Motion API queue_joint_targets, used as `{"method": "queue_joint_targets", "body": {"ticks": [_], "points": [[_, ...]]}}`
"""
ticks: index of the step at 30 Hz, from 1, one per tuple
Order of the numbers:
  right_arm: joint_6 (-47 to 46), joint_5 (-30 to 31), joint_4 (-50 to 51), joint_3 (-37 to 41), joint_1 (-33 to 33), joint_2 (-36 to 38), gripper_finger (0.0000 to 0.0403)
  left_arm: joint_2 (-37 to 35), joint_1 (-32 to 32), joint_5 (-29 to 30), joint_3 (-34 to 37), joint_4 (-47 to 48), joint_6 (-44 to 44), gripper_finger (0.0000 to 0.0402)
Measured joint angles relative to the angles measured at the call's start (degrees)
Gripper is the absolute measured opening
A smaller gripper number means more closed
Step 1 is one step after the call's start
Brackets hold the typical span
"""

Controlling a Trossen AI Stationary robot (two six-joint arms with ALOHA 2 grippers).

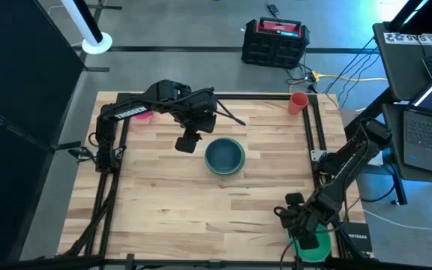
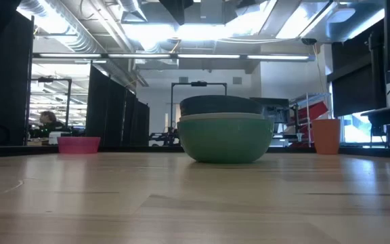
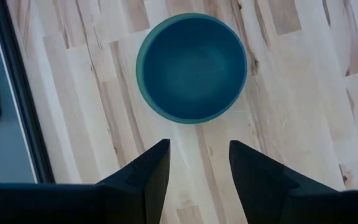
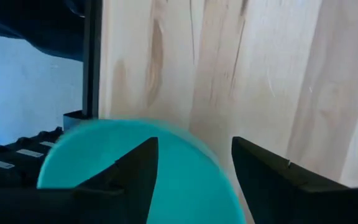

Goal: Nest bowls inside each other
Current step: Stack the green bowl on top of the blue bowl

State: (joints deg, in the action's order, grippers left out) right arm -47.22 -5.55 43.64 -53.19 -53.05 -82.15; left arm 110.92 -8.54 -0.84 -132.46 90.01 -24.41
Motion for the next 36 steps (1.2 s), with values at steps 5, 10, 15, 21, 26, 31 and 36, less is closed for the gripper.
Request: {"method": "queue_joint_targets", "body": {"ticks": [5, 10, 15, 21, 26, 31, 36], "points": [[0.22, -0.97, -1.12, 2.03, -0.97, -0.04, 0.0193, 0.02, 0.0, 0.0, 0.0, -0.01, 0.2, 0.015], [0.43, -1.93, -2.24, 4.06, -1.93, -0.08, 0.0193, 0.03, 0.0, 0.0, 0.0, -0.02, 0.39, 0.015], [-1.97, -2.86, -6.0, 8.82, -1.19, -0.09, 0.0192, 0.04, 0.02, 0.0, 0.0, 0.0, 1.06, 0.015], [-4.95, -7.56, -6.52, 11.87, 1.37, -0.11, 0.0054, 0.04, 0.02, 0.0, 0.0, 0.0, 1.49, 0.015], [-4.62, -7.69, -10.88, 11.8, 6.95, -0.09, 0.0003, 0.04, 0.02, 0.0, 0.0, -0.01, 3.16, 0.015], [3.73, -5.25, -8.27, 6.62, 19.98, 0.2, 0.0002, -0.44, 1.12, 0.0, 0.0, -0.01, 5.29, 0.015], [13.85, -2.94, -5.0, 0.81, 34.16, 0.52, 0.0001, -1.21, 2.72, 0.0, 0.0, 0.01, 6.49, 0.015]]}}
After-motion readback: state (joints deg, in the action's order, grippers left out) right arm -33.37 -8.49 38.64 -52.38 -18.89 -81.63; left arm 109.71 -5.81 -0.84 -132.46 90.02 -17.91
